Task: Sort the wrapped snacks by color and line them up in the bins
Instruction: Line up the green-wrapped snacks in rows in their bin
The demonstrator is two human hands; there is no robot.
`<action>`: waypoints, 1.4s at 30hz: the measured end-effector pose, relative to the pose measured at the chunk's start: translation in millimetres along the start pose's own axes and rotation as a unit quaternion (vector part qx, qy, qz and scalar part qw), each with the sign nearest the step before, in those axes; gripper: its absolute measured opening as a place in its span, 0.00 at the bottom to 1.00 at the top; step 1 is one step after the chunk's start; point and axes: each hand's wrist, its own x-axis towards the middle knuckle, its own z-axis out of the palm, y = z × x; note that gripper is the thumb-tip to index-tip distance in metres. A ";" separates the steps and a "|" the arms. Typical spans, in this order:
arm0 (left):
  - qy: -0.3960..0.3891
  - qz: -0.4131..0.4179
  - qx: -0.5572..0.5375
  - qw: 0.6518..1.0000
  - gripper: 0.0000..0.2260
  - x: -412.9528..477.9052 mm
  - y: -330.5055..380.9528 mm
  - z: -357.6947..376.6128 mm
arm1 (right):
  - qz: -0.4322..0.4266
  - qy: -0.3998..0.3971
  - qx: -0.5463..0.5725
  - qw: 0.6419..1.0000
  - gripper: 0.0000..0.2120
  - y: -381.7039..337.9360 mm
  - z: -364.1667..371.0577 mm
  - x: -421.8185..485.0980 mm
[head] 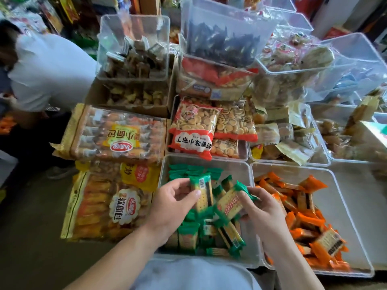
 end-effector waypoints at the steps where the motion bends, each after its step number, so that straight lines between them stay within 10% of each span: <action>1: 0.014 0.028 0.017 0.999 0.10 0.4 4.6 -1.6 | 0.000 -0.006 -0.004 1.000 0.06 -3.2 2.2 1.5; 7: -0.027 0.139 0.128 0.982 0.07 1.6 10.9 16.3 | 0.007 -0.065 0.032 0.997 0.09 -25.6 16.5 2.5; 14: -0.135 0.083 0.121 0.980 0.15 5.5 2.9 12.1 | 0.008 -0.039 0.050 0.998 0.09 -34.9 17.9 5.3; 19: -0.081 0.081 0.134 0.984 0.24 3.8 5.7 16.1 | 0.029 -0.051 0.098 0.993 0.14 -35.7 19.4 3.9; 42: -0.025 -0.038 0.043 0.998 0.12 12.0 -5.7 3.9 | 0.075 0.030 0.140 0.987 0.10 -10.6 -1.2 14.0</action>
